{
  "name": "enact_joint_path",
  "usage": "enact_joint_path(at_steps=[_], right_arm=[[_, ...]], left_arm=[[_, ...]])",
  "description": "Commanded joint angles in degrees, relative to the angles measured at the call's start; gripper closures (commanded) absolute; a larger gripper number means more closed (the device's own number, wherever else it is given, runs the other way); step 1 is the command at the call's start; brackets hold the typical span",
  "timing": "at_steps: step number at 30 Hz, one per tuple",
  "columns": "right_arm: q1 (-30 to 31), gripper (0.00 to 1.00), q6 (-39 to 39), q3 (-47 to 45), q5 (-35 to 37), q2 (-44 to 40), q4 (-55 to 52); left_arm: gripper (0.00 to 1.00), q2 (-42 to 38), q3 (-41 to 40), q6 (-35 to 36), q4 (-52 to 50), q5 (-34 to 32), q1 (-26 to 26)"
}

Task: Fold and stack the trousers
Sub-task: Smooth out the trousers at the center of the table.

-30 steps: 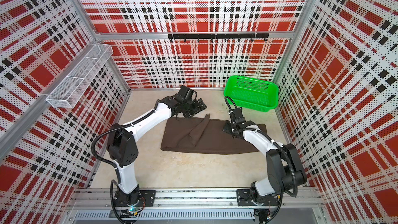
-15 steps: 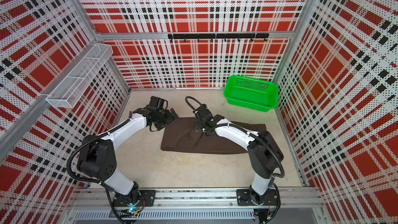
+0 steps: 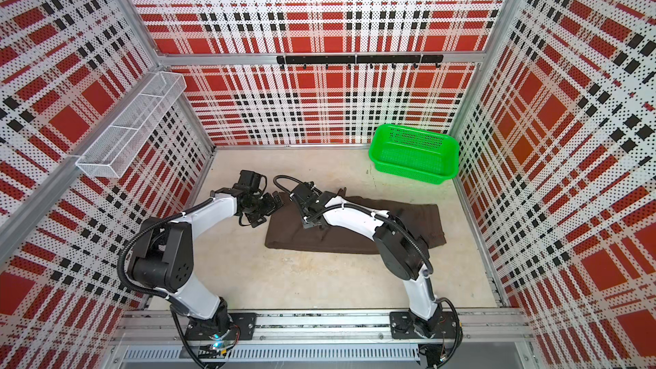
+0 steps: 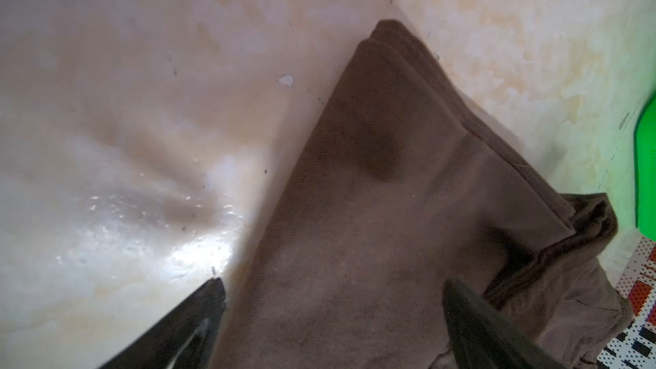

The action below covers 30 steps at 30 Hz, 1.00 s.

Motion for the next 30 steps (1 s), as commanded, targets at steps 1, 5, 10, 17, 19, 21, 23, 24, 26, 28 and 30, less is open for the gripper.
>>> enact_joint_path(at_steps=[1,5,10,17,19,21,23,24,26,28,30], right_arm=[[0.9,0.33,-1.8,1.1,2.2,2.4,-4.1],[0.9,0.31,-2.4,1.4,1.1,4.5,-4.8],[1.4,0.30,-2.4,1.6,0.7,6.4,-5.3],[1.3,0.49,-2.1,1.0,2.4,6.1,-5.9],[1.1,0.61,-1.4,0.1,2.5,4.8,-5.6],[0.8,0.70,-0.6,-1.3,2.5,2.8,-5.1],[0.6,0.79,0.3,-3.1,2.2,0.2,-4.7],[0.5,0.83,0.8,-4.1,2.1,-1.4,-4.6],[0.5,0.89,2.1,-6.6,1.6,-4.7,-3.8],[0.1,0.92,3.8,-9.8,0.6,-8.5,-2.4],[-0.5,0.94,6.0,-13.9,-0.7,-12.8,-0.3]], left_arm=[[0.02,0.6,-0.4,1.5,1.5,1.3,0.5],[0.02,0.7,-0.7,1.6,1.6,1.4,0.7],[0.02,0.6,-0.8,1.8,1.6,1.5,1.4],[0.02,0.0,-0.7,2.0,1.3,1.1,1.7],[0.02,-0.2,-0.6,2.2,1.1,0.8,1.8],[0.02,-0.4,-0.6,2.2,1.0,0.6,2.0],[0.02,-0.5,-0.7,2.4,0.8,0.5,2.2],[0.02,-0.7,-0.7,2.5,0.7,0.4,2.3],[0.02,-0.9,-0.7,2.7,0.5,0.4,2.5],[0.02,-1.2,-0.7,2.9,0.4,0.3,2.8],[0.02,-1.5,-0.7,3.0,0.3,0.1,3.1]])
